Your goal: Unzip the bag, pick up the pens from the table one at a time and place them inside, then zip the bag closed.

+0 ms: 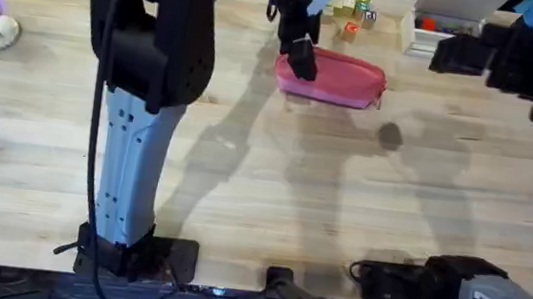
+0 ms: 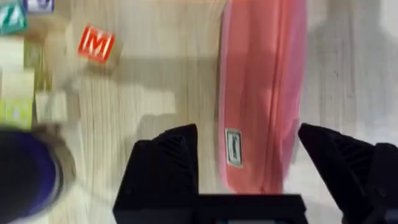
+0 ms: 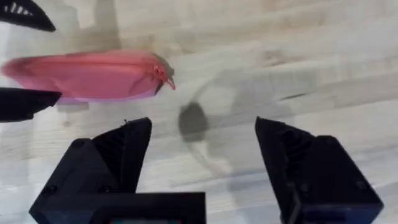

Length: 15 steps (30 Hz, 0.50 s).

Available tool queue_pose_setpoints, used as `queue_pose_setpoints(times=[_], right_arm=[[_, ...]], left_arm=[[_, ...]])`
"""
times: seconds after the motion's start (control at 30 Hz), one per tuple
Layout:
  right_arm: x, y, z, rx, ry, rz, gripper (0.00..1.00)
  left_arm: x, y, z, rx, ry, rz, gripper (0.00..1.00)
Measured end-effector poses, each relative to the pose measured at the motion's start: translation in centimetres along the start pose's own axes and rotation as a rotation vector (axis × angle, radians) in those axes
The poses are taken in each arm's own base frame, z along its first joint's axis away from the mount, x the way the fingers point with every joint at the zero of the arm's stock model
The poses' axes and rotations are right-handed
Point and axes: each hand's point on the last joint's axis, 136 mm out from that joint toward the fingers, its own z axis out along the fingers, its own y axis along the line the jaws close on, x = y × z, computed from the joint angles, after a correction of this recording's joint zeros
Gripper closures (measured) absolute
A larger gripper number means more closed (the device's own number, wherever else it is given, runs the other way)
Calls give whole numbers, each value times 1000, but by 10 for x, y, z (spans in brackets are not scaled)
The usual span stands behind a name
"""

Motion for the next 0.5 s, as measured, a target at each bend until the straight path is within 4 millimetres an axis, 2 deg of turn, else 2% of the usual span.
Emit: queue_pose_setpoints(times=[0.1,0.13,0.33,0.5], right_arm=[[-4,-2,-20,-11,-66,-30,6],[-7,-5,-42,-18,-142,-68,6],[-8,-8,-61,-21,-207,-91,6],[-8,-9,-67,-16,-224,-153,6]], left_arm=[[1,-6,-20,-23,54,-78,6],[-11,-14,-66,-100,91,-153,6],[-32,-33,-142,-259,96,-243,6],[-42,-55,-183,-330,73,-268,5]])
